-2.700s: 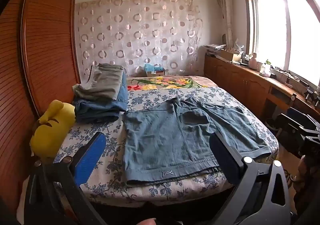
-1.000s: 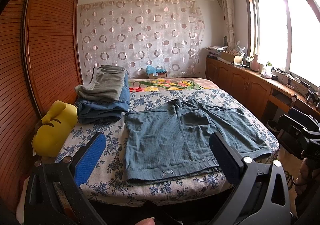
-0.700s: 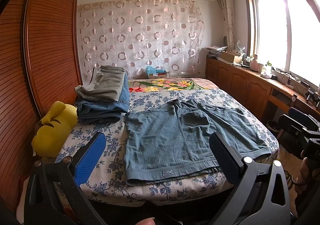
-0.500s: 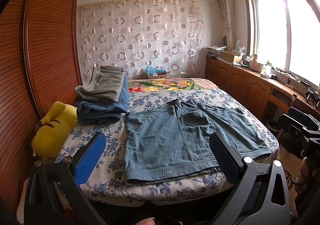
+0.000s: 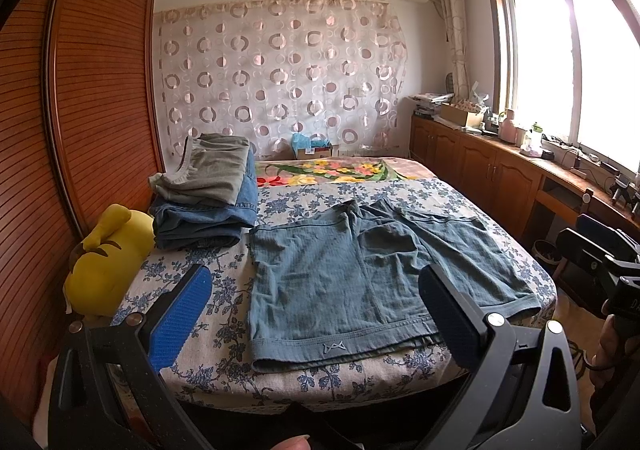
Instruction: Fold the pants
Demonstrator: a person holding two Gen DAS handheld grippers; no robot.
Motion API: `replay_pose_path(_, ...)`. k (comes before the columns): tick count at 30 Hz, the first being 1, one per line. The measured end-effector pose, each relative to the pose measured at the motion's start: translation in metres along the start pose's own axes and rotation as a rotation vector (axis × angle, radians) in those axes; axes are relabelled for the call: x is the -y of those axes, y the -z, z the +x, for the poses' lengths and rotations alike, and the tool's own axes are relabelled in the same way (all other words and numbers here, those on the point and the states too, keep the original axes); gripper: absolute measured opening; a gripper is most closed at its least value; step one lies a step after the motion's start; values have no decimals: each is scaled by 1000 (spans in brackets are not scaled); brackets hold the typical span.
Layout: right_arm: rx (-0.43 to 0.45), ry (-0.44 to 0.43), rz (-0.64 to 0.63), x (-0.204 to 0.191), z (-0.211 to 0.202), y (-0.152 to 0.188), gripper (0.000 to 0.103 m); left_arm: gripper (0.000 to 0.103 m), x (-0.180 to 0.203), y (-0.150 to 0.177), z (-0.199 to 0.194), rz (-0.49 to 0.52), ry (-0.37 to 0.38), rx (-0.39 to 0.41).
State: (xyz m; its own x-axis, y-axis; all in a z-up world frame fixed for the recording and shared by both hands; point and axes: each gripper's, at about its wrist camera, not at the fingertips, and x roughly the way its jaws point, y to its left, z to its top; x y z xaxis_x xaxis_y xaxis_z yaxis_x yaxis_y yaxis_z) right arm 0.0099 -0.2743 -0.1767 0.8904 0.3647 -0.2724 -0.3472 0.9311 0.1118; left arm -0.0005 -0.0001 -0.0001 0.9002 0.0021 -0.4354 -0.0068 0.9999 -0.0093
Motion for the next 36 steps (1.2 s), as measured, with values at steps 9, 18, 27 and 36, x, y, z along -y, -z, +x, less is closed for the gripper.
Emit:
replay_pose_path(9, 1, -1, -1, 0, 0, 0, 103, 103, 0, 0, 0, 1, 0, 0)
replay_pose_path(18, -16, -4, 4, 4, 1, 2, 103, 103, -5, 1, 6, -5, 19, -35)
replay_pose_path(27, -48, 5, -16, 12, 6, 5, 103, 103, -22, 12, 30, -42, 11, -89)
replay_pose_path(36, -88, 23, -37, 18, 20, 4, 103, 103, -43, 24, 52, -30, -37, -139)
